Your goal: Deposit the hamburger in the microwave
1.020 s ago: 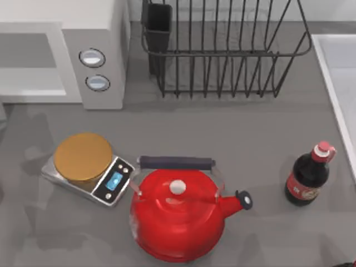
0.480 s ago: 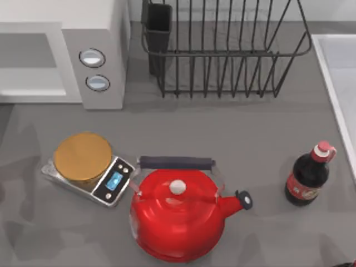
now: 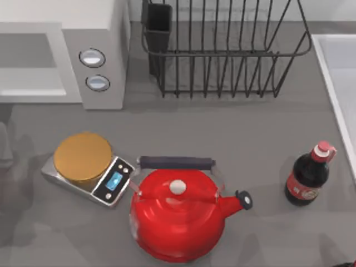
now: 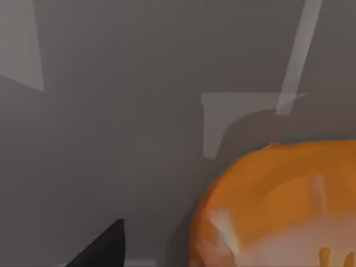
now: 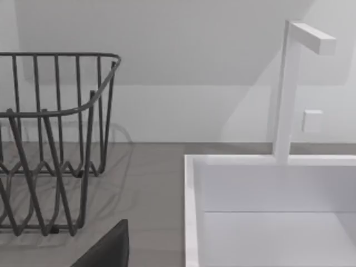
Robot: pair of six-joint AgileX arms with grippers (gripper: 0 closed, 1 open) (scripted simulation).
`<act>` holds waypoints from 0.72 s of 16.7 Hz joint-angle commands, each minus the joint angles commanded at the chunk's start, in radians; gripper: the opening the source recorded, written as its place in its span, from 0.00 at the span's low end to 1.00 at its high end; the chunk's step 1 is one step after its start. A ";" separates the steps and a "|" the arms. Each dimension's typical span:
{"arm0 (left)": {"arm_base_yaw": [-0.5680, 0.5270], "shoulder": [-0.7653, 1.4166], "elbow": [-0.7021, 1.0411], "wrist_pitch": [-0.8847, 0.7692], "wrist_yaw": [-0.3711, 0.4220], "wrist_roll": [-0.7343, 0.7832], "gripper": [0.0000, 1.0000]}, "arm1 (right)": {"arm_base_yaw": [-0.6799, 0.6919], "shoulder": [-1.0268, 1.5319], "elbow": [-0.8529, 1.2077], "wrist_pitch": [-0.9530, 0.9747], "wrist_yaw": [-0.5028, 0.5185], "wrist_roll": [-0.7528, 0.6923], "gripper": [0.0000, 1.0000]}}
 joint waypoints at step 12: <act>0.001 0.032 -0.032 0.053 0.000 0.002 0.55 | 0.000 0.000 0.000 0.000 0.000 0.000 1.00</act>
